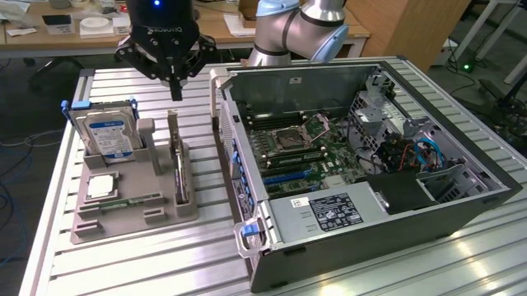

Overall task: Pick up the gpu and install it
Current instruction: 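Reach for the gpu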

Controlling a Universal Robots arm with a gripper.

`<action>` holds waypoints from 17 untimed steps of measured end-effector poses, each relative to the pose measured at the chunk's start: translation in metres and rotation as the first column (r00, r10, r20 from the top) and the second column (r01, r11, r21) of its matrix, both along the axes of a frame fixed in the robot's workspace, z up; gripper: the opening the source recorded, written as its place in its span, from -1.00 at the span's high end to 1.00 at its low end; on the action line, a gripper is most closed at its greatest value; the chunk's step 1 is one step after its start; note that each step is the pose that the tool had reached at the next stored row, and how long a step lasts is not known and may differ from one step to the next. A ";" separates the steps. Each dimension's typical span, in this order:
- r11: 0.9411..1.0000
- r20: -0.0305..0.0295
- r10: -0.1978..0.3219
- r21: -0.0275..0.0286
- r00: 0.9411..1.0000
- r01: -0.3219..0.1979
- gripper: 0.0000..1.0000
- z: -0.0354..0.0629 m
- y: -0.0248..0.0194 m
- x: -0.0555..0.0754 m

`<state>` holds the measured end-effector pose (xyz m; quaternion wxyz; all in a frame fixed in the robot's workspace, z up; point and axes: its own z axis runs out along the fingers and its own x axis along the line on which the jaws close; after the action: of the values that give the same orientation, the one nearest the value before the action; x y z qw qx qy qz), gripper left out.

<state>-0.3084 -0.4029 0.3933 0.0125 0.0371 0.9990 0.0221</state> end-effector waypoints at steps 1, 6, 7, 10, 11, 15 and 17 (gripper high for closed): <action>1.000 0.000 0.000 0.000 1.000 0.000 0.80 0.0000 -0.0001 -0.002; 1.000 0.000 0.000 0.000 1.000 0.000 0.80 0.0000 -0.0007 -0.011; 1.000 0.000 0.000 0.000 1.000 0.000 0.80 0.0000 -0.0009 -0.013; 1.000 0.000 0.000 0.000 1.000 0.000 0.80 0.0000 -0.0013 -0.019; 1.000 0.000 0.000 0.000 1.000 0.000 0.80 0.0000 -0.0014 -0.021; 1.000 0.000 0.000 0.000 1.000 0.000 0.80 0.0000 -0.0019 -0.029; 1.000 0.000 0.000 0.000 1.000 0.000 0.80 0.0000 -0.0020 -0.034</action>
<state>-0.3422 -0.4049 0.3933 0.0125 0.0371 0.9990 0.0221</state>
